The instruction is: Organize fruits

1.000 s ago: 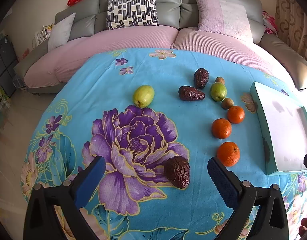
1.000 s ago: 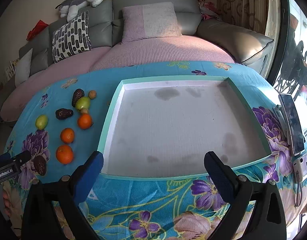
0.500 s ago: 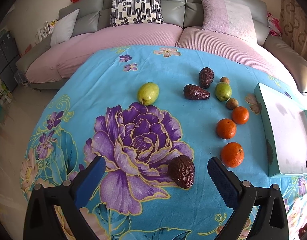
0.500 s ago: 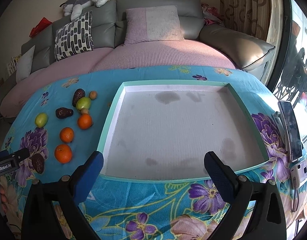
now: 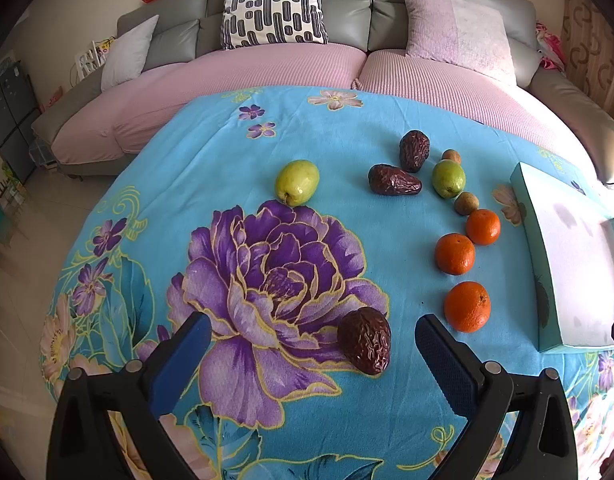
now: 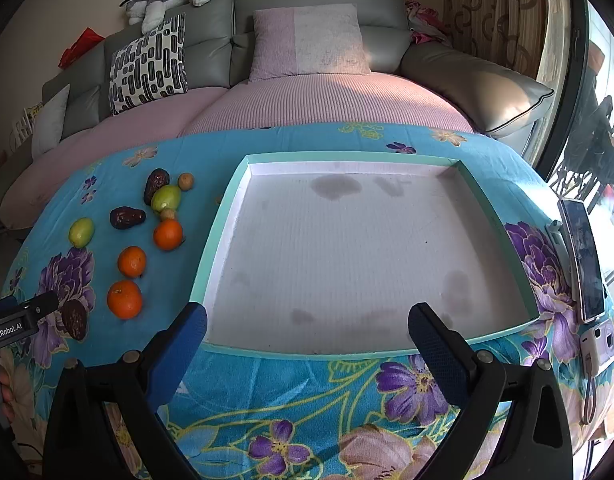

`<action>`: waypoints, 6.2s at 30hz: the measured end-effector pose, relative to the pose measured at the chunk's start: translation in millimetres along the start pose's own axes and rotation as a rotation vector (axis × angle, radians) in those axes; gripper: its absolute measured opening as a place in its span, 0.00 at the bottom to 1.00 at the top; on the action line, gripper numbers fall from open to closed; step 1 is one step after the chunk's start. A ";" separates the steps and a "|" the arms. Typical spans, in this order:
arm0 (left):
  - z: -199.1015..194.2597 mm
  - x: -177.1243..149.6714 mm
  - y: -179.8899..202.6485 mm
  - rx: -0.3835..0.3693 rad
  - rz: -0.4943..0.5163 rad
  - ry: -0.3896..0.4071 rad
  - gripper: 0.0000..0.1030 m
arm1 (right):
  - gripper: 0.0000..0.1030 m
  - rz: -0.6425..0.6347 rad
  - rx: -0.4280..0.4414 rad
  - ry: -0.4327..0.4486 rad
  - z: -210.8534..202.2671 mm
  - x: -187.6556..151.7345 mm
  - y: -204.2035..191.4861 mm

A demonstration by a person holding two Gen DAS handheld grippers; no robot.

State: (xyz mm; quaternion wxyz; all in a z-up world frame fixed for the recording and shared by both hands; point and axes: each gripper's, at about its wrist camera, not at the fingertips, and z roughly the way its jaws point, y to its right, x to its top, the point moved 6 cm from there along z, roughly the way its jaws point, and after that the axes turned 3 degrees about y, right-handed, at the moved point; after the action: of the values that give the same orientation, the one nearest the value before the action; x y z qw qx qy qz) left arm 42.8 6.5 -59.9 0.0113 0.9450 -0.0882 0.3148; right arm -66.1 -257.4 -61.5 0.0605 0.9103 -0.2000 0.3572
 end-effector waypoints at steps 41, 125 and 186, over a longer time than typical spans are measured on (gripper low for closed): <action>-7.2 13.9 -17.6 -0.033 -0.109 0.086 1.00 | 0.98 -0.030 0.105 0.026 -0.7 6.8 -22.8; -7.0 37.1 30.1 -0.214 -0.114 0.000 0.36 | 0.36 -0.159 0.278 0.054 22.8 50.0 -79.6; 13.6 6.0 287.0 -0.424 0.462 -0.062 0.36 | 0.37 0.226 -0.157 -0.183 70.7 28.9 163.0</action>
State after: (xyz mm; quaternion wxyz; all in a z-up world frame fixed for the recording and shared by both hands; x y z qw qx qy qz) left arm 5.7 -278.0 -77.0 0.1335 0.8856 -0.3647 0.2547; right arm -69.1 -433.4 -99.5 0.0725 0.9032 -0.3332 0.2608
